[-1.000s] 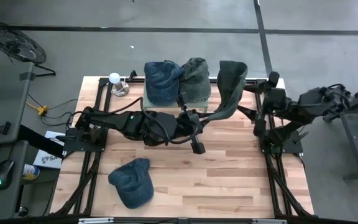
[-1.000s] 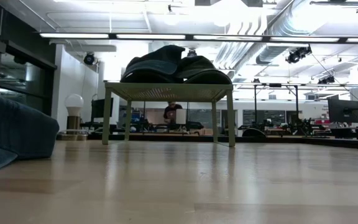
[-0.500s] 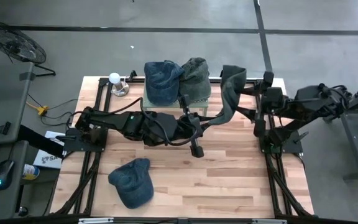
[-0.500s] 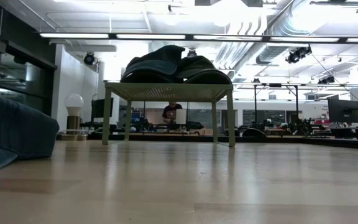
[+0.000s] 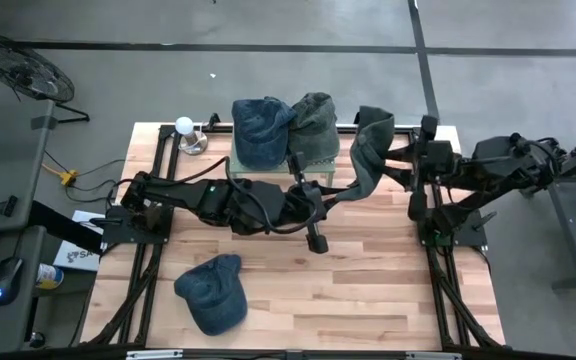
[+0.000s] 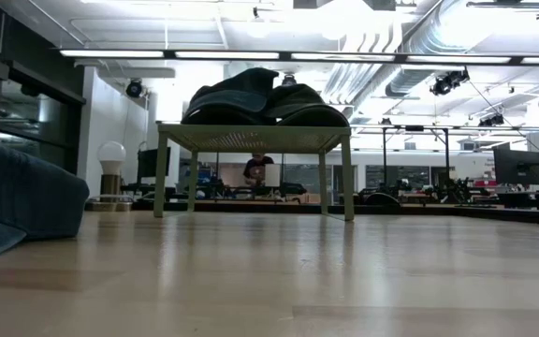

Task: Pick & Place hat
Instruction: Stack the gray cap on the stacked gray cap on the shelf

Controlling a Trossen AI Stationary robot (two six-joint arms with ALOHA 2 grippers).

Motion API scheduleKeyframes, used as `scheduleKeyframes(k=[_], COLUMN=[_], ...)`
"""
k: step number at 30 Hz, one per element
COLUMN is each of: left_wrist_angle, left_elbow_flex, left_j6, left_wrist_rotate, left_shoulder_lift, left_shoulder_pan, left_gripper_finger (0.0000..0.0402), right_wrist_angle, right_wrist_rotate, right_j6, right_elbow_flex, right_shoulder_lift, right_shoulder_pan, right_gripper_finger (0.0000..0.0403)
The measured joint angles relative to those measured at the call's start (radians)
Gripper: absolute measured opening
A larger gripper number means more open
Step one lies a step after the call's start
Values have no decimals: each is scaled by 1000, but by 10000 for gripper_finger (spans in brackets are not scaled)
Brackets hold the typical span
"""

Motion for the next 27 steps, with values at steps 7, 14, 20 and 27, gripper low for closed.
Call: scheduleKeyframes(k=[7, 14, 20, 27], left_wrist_angle=[54, 60, 35, 48], left_elbow_flex=[0, 0, 0, -1], left_j6=[-14, -54, -93, -123], left_wrist_rotate=[0, 0, -26, -45], left_shoulder_lift=[0, 1, 20, 47], left_shoulder_pan=[0, 0, 6, 45], left_gripper_finger=[6, 6, 5, 5], right_wrist_angle=[-6, -6, -8, -78], right_wrist_rotate=[-55, -54, -69, -120], right_j6=[-1, -2, 26, 53], right_elbow_flex=[0, 0, 0, 0], right_shoulder_lift=[-8, -26, -77, -127], right_shoulder_pan=[0, 0, 0, 0], right_gripper_finger=[9, 6, 31, 137])
